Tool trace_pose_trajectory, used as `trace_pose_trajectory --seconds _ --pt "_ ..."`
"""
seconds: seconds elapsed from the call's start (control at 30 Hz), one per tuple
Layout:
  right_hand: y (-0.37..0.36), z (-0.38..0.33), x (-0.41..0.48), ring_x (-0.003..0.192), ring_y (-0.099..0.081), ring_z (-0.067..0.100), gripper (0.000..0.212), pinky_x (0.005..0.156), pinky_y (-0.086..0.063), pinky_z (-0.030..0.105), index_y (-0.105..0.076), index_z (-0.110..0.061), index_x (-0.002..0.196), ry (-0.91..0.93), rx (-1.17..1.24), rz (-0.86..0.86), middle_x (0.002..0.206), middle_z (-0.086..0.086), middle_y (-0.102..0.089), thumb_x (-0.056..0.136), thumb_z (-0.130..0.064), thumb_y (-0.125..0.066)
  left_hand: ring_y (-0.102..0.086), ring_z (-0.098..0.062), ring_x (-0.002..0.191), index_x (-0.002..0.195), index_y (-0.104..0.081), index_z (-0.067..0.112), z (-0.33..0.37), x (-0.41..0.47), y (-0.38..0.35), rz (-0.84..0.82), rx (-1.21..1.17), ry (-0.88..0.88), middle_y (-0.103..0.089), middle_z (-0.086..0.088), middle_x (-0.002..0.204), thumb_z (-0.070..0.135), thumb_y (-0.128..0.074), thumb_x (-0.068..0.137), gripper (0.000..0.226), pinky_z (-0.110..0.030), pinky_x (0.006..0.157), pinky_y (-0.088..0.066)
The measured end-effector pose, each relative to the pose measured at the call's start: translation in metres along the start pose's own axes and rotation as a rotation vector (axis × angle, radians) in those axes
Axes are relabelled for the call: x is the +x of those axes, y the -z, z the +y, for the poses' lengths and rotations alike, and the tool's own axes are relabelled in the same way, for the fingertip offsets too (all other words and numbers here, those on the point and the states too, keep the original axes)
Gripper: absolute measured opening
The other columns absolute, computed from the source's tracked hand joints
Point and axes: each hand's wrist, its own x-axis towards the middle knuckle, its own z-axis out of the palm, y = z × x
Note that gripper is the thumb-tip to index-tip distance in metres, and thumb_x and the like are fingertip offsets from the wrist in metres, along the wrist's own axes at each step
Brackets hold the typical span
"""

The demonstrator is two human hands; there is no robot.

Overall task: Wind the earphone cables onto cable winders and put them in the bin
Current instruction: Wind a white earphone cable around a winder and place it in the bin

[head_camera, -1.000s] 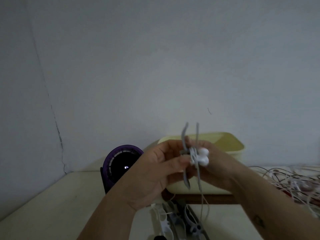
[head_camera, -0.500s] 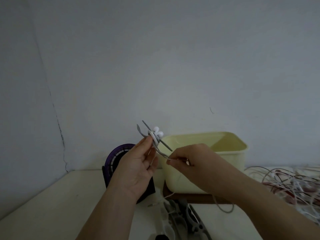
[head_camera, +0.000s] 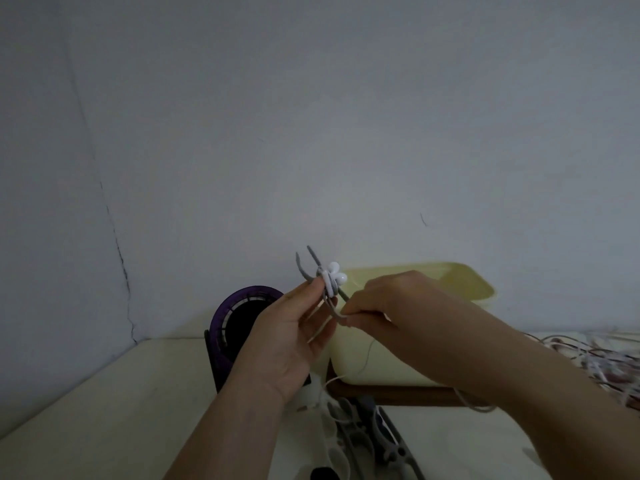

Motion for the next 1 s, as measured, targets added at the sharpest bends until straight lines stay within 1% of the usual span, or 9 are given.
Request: trace_pose_trajectory --seconds 0.07,0.17,0.4,0.5,0.57,0.73,0.87,0.93,1.0 --pt "0.002 -0.002 0.0 0.072 -0.055 0.013 0.027 0.072 -0.049 0.037 -0.068 -0.023 0.091 0.023 0.006 0.043 0.079 -0.004 -0.061 0.097 -0.034 -0.045 -0.066 -0.004 0.075 0.096 -0.077 0.019 -0.004 -0.001 -0.003 0.022 0.084 -0.012 -0.075 0.006 0.087 0.028 -0.068 0.065 0.034 -0.026 0.08 -0.045" --pt "0.017 0.001 -0.002 0.069 -0.055 0.005 0.026 0.064 -0.046 0.019 -0.069 -0.025 0.087 -0.035 0.026 0.113 0.078 -0.01 -0.062 0.092 -0.039 -0.047 -0.064 -0.001 0.062 0.098 -0.069 0.015 -0.006 -0.004 -0.007 0.011 0.186 -0.027 -0.071 0.006 0.073 0.023 -0.068 0.068 0.03 -0.024 0.068 -0.047" --pt "0.039 0.025 -0.007 0.064 -0.052 -0.01 0.013 0.051 -0.034 0.012 -0.06 -0.037 0.068 -0.099 0.132 0.343 0.057 -0.019 -0.056 0.069 -0.05 -0.057 -0.058 -0.004 0.063 0.093 -0.07 0.013 -0.004 -0.008 -0.006 -0.223 0.213 0.012 -0.068 0.003 0.074 0.021 -0.066 0.067 0.028 -0.02 0.059 -0.051" --pt "0.038 0.034 -0.007 0.061 -0.053 -0.003 0.011 0.057 -0.04 0.01 -0.062 -0.036 0.068 -0.099 0.214 0.339 0.069 -0.032 -0.059 0.069 -0.046 -0.061 -0.06 -0.005 0.067 0.09 -0.073 0.014 -0.001 -0.011 -0.006 -0.322 0.265 -0.009 -0.071 -0.001 0.084 0.02 -0.067 0.067 0.025 -0.018 0.056 -0.05" --pt "0.035 0.039 -0.006 0.06 -0.054 0.007 0.012 0.056 -0.042 0.014 -0.065 -0.035 0.07 -0.108 0.278 0.333 0.073 -0.025 -0.063 0.07 -0.046 -0.061 -0.066 -0.007 0.074 0.097 -0.071 0.012 0.003 -0.013 -0.005 -0.39 0.32 -0.027 -0.074 -0.006 0.097 0.018 -0.068 0.07 0.028 -0.017 0.057 -0.05" --pt "0.027 0.048 -0.004 0.074 -0.064 0.019 0.03 0.071 -0.051 0.034 -0.068 -0.037 0.072 -0.128 0.469 0.292 0.077 -0.01 -0.07 0.062 -0.061 -0.054 -0.069 -0.013 0.073 0.091 -0.074 0.014 0.009 -0.017 -0.002 -0.448 0.37 -0.049 -0.074 -0.005 0.094 0.006 -0.076 0.069 0.024 -0.02 0.063 -0.054" --pt "0.013 0.047 -0.002 0.075 -0.066 0.028 0.024 0.071 -0.052 0.044 -0.071 -0.028 0.069 -0.118 0.647 0.258 0.076 0.001 -0.072 0.075 -0.052 -0.069 -0.07 -0.018 0.083 0.092 -0.075 0.014 0.012 -0.02 -0.007 -0.487 0.328 -0.09 -0.074 -0.008 0.096 0.001 -0.063 0.072 0.027 -0.023 0.067 -0.056" --pt "0.002 0.042 0.0 0.059 -0.06 0.015 0.019 0.061 -0.049 0.028 -0.069 -0.023 0.068 -0.132 0.749 0.257 0.064 -0.002 -0.068 0.086 -0.026 -0.066 -0.07 -0.017 0.078 0.098 -0.071 0.008 0.015 -0.019 -0.009 -0.448 0.213 -0.116 -0.074 -0.012 0.094 0.0 -0.061 0.072 0.029 -0.025 0.069 -0.059" --pt "-0.011 0.033 0.002 0.05 -0.046 0.001 0.024 0.053 -0.038 0.015 -0.065 -0.016 0.067 -0.171 0.821 0.263 0.051 -0.01 -0.057 0.089 -0.022 -0.059 -0.069 -0.013 0.071 0.102 -0.068 0.005 0.017 -0.016 -0.009 -0.404 0.106 -0.156 -0.073 -0.01 0.09 -0.001 -0.062 0.074 0.03 -0.025 0.067 -0.058"
